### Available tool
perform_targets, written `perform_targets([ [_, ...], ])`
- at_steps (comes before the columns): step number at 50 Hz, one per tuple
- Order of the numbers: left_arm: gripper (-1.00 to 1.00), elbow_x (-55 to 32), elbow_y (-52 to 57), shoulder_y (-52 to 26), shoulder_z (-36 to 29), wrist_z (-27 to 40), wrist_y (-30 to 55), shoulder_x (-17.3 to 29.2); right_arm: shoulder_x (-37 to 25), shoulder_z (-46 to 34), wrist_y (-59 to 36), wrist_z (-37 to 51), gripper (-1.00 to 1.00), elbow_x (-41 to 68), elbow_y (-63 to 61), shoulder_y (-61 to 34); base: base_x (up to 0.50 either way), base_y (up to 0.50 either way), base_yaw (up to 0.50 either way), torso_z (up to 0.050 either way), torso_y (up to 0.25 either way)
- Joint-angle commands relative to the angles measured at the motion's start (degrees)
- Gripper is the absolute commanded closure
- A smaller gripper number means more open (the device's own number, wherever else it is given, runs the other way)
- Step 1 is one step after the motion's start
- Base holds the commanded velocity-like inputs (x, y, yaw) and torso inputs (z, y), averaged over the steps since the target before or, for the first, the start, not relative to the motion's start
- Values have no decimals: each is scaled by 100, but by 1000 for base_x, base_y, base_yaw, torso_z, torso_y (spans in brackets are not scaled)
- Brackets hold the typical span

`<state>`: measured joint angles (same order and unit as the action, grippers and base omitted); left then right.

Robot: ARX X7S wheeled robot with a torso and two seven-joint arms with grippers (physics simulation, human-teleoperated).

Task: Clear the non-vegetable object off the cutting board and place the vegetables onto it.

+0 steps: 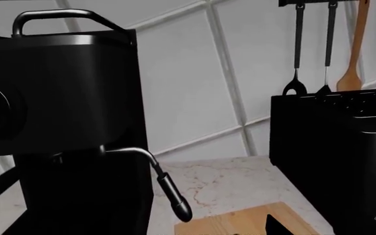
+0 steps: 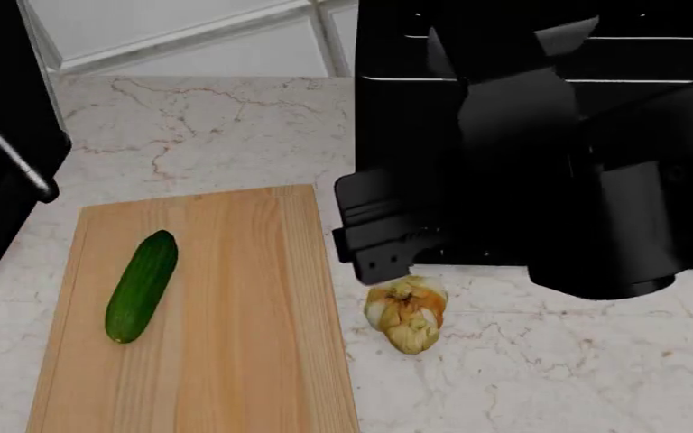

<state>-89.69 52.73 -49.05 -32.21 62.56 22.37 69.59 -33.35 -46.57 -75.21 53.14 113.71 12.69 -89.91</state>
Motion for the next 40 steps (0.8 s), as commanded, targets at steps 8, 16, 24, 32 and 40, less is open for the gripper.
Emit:
perform_targets([
  [8, -100, 430, 60, 547, 157, -189, -423, 86, 549, -345, -29, -924, -100, -953, 598, 24, 0, 0, 0, 0, 0],
  [16, -100, 548, 60, 724, 193, -228, -567, 164, 699, -461, 13, -1149, -100, -1150, 745, 43, 0, 0, 0, 0, 0],
  [24, -100, 587, 111, 968, 328, -211, -880, 505, 714, -526, 100, -889, -100, -918, 684, 421, 0, 0, 0, 0, 0],
  [32, -100, 568, 121, 940, 350, -178, -857, 510, 713, -570, 137, -964, -100, -979, 706, 463, 0, 0, 0, 0, 0],
  [40, -100, 648, 123, 1001, 340, -168, -869, 492, 840, -715, 170, -1435, -100, -1410, 939, 315, 0, 0, 0, 0, 0],
])
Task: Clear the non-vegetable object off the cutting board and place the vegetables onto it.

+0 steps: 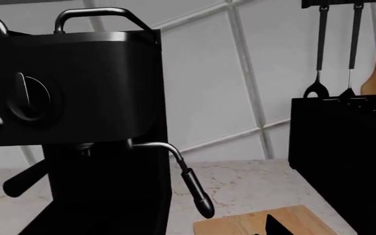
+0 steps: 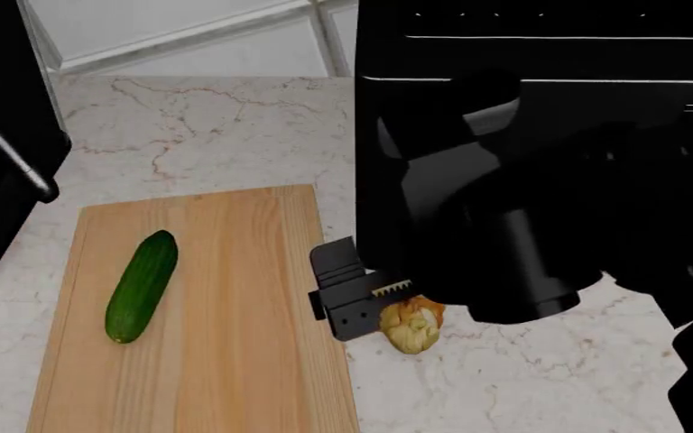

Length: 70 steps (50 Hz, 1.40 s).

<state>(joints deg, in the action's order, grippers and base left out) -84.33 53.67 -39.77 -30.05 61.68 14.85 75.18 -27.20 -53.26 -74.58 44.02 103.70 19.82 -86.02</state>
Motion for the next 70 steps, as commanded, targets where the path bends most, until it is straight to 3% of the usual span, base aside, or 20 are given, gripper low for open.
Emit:
perform_targets([
  [1, -100, 118, 18, 71, 122, -82, -110, -76, 234, -62, 131, -584, -100, -454, 253, -53, 0, 0, 0, 0, 0],
  [12, -100, 164, -73, 29, 93, -104, -28, -193, 278, -189, 301, -928, -100, -757, 377, 71, 0, 0, 0, 0, 0],
  [59, -100, 252, -11, 216, 209, -71, -206, -74, 10, -284, 358, -691, -100, -478, 34, 581, 0, 0, 0, 0, 0],
  [60, -100, 248, -9, 200, 209, -71, -190, -85, 4, -297, 356, -712, 100, -503, 14, 580, 0, 0, 0, 0, 0],
  [70, -100, 330, 40, 338, 237, -69, -311, -18, -143, -289, 269, -480, 100, -338, -264, 565, 0, 0, 0, 0, 0],
])
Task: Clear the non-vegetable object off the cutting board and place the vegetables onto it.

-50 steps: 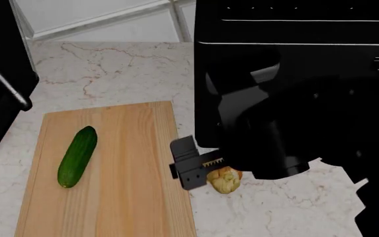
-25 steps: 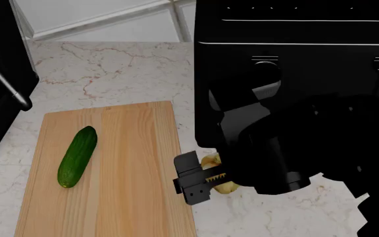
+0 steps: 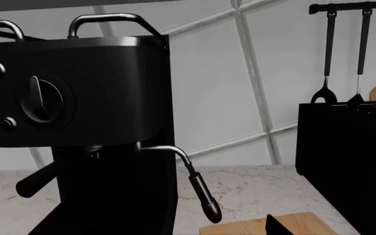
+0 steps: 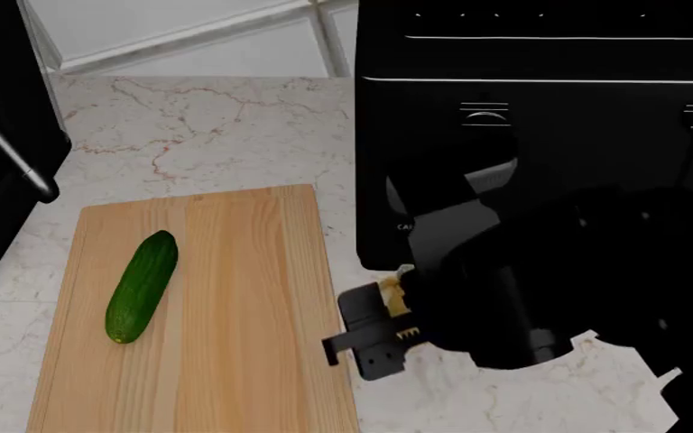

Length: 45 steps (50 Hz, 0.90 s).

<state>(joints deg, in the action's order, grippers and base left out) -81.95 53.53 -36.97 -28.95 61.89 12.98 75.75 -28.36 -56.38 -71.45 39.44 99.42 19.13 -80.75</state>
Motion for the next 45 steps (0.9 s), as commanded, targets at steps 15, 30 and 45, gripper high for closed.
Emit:
perform_targets([
  [15, -100, 48, 200, 112, 245, -29, -273, 104, -331, 230, -282, 1146, 100, 1496, -1002, -449, 0, 0, 0, 0, 0],
  [30, -100, -33, 249, 62, 312, 4, -266, 167, 43, 189, -456, 1010, 100, 1650, -882, -985, 0, 0, 0, 0, 0],
  [45, -100, 36, 303, 368, 409, -4, -650, 523, 638, 205, -330, 495, 100, 1420, -790, -1015, 0, 0, 0, 0, 0],
])
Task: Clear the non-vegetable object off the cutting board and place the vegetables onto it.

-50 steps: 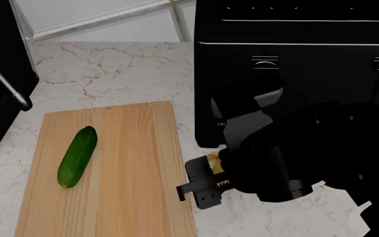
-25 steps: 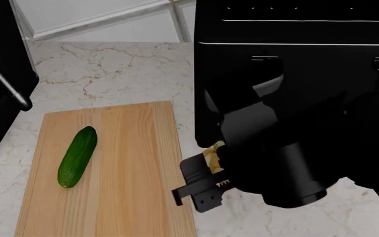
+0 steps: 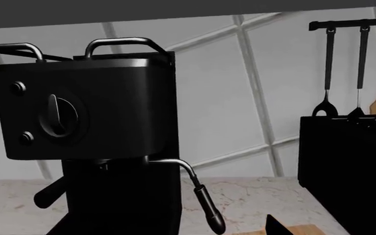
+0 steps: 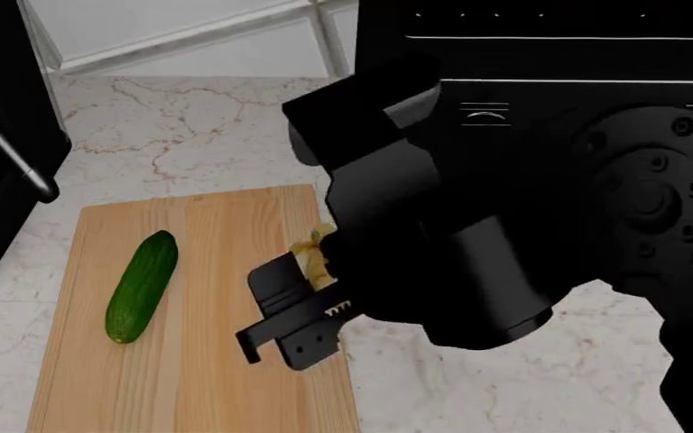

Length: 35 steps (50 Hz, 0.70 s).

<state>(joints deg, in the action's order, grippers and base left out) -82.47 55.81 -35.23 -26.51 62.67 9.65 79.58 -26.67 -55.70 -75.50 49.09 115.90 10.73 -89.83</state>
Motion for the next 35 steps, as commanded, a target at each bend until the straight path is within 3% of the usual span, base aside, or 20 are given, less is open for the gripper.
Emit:
perform_targets([
  [1, -100, 94, 84, 206, 169, -74, -330, 157, 506, 135, 83, -518, 100, -269, 46, -97, 0, 0, 0, 0, 0],
  [35, -100, 190, 170, 625, 255, -25, -935, 725, 1193, -32, 398, -1316, 100, -843, 150, 193, 0, 0, 0, 0, 0],
])
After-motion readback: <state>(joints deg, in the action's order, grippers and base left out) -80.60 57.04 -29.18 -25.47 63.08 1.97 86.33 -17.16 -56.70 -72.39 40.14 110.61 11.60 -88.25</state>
